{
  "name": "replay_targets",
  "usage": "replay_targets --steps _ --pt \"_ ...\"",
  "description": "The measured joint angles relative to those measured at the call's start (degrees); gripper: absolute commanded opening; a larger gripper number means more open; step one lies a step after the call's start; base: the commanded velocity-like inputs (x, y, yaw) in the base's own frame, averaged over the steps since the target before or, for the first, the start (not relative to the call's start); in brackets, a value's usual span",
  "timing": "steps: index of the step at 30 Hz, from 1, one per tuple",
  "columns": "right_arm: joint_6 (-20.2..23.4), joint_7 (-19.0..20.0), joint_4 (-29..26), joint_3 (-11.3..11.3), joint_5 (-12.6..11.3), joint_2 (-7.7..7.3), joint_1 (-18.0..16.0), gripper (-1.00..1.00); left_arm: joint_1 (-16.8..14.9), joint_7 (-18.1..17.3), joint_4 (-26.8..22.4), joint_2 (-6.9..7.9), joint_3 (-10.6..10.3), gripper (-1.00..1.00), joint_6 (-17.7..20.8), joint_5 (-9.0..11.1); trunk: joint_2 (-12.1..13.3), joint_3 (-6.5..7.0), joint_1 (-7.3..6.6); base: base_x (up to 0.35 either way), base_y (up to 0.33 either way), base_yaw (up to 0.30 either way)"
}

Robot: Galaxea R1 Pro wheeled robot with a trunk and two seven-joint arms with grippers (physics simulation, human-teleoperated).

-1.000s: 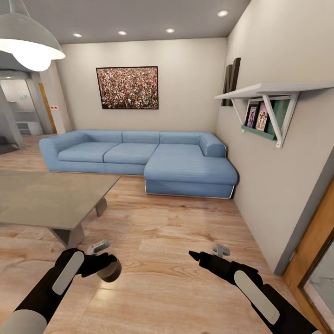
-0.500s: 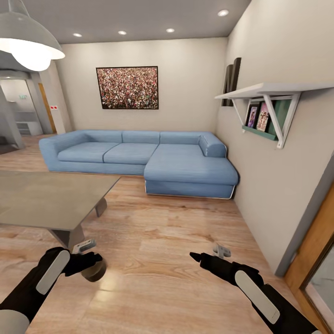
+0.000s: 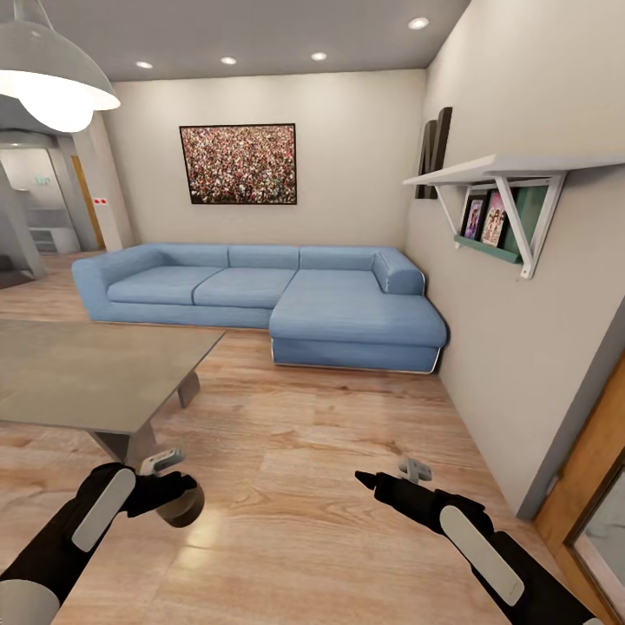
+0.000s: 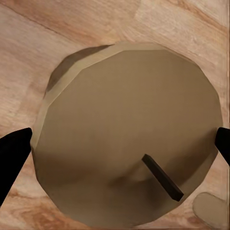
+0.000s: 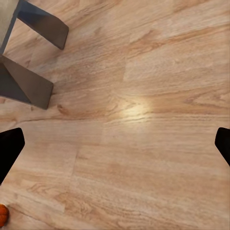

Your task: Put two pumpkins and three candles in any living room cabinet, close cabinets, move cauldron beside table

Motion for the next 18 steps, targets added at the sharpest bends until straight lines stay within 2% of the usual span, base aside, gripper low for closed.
replay_targets --steps 1,4,12,18 --pt "0.01 -0.05 0.05 0.01 0.03 0.01 0.00 1.00 0.00 0.01 -0.05 -0.40 -0.01 -1.00 -0.09 0.39 0.00 0.00 0.00 0.000 0.000 0.000" --pt "0.13 -0.19 0.21 0.00 0.09 0.01 0.01 1.00 -0.01 0.00 -0.27 -1.06 0.00 -1.00 -0.02 -0.09 0.00 0.00 0.00 0.000 0.000 0.000" --pt "0.28 -0.79 4.15 -0.11 -0.14 0.10 0.01 1.00 -0.02 -0.16 -0.98 -1.25 0.13 -1.00 0.01 0.46 0.00 0.01 0.00 0.000 0.000 0.000" --pt "0.30 -2.32 4.10 -0.12 -0.17 0.11 0.01 1.00 -0.01 -0.20 -2.18 -1.24 0.25 -1.00 0.07 0.56 0.00 0.00 0.00 0.000 0.000 0.000"
